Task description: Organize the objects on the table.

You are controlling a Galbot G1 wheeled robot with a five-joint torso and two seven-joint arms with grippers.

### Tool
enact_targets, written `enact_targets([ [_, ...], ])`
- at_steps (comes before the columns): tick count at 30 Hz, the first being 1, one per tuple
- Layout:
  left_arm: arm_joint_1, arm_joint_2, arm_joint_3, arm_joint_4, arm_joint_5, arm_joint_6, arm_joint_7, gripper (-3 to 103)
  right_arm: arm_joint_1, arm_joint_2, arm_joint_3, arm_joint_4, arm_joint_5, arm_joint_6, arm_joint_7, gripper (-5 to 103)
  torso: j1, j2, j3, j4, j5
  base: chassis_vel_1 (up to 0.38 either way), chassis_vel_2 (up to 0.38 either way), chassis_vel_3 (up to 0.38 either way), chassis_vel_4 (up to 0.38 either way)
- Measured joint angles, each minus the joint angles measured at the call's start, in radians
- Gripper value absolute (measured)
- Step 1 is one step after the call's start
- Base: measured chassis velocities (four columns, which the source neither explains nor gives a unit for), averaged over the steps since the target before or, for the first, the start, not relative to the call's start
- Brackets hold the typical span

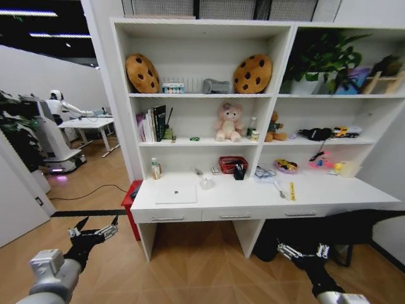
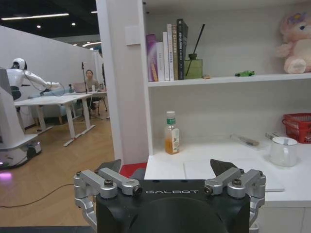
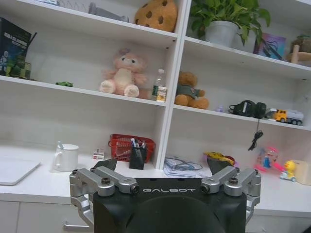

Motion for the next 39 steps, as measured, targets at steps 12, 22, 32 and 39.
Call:
enact_targets([
  [12,0.0,0.0,0.0,0.0,0.0,0.0,0.001,100,0.001,0.0,0.0,0.0,0.0,0.0,0.0,100,0.002,-0.001,0.0,0.0003,-0.0006,-0.038,0.011,0.042,-0.017],
  [22,0.0,0.0,0.0,0.0,0.0,0.0,0.0,100,0.0,0.0,0.0,0.0,0.0,0.0,0.0,100,0.001,-0.001,0.0,0.0004,-0.0006,0.0,0.0,0.0,0.0],
  [32,0.0,0.0,0.0,0.0,0.0,0.0,0.0,100,0.0,0.0,0.0,0.0,0.0,0.0,0.0,100,0.001,-0.001,0.0,0.0004,-0.0005,0.0,0.0,0.0,0.0],
  [39,0.0,0.0,0.0,0.0,0.0,0.0,0.0,100,0.0,0.0,0.0,0.0,0.0,0.0,0.0,100,0.001,-0.001,0.0,0.0004,-0.0005,0.0,0.0,0.0,0.0],
])
